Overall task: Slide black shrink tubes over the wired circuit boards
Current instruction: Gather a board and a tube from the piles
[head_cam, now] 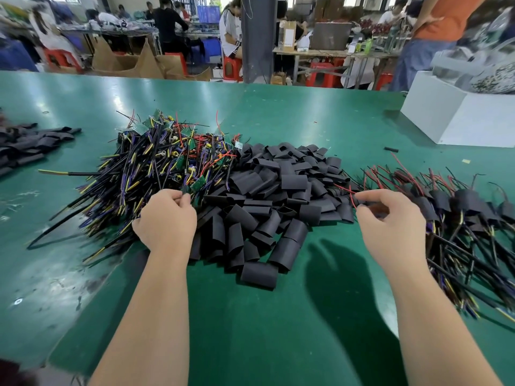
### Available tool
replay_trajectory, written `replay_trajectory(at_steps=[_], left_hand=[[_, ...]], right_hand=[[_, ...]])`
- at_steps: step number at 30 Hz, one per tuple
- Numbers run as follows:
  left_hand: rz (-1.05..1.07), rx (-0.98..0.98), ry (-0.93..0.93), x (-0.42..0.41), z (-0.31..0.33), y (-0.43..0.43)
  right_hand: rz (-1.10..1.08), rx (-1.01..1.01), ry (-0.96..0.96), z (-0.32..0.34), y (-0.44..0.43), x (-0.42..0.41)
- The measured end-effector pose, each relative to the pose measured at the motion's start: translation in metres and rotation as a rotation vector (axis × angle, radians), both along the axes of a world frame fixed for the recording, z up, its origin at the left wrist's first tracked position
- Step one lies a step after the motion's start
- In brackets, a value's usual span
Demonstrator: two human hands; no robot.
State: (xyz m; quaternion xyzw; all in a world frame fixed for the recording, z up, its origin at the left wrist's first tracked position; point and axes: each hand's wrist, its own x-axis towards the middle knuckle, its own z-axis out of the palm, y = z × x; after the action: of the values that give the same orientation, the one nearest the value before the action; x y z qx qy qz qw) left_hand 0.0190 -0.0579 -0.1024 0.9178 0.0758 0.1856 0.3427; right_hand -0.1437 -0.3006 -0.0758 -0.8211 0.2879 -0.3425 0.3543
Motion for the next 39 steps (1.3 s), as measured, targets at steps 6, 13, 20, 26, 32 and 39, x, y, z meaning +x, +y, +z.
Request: replay_trajectory(at_steps=[6, 13, 20, 26, 32, 39], left_hand=[[-0.308, -0.421, -0.309, -0.006, 0.009, -0.008], [-0.904, -0.246, -0.376, -0.045, 0.015, -0.042], [-1.009, -0.172, -0.273, -0.052, 0.009, -0.047], [-1.012, -0.011, -0.474, -0.06, 0.012, -0.059], [-0.993, 0.087, -0.518, -0.056, 0.017, -0.055], [-0.88, -0.026, -0.448, -0.054, 0.014, -0.054]], right_hand=[[0.121, 0.393, -0.14, -0.002, 0.009, 0.006], [0.642, 1.311, -0.339, -0.002, 0.027, 0.013], [0.584, 1.201, -0.476, -0.004, 0.026, 0.015], [0.655, 1.153, -0.423, -0.011, 0.037, 0.018], [0.729, 1.176, -0.477, -0.013, 0.039, 0.022], [0.354, -0.108, 0.281, -0.027, 0.046, 0.022]])
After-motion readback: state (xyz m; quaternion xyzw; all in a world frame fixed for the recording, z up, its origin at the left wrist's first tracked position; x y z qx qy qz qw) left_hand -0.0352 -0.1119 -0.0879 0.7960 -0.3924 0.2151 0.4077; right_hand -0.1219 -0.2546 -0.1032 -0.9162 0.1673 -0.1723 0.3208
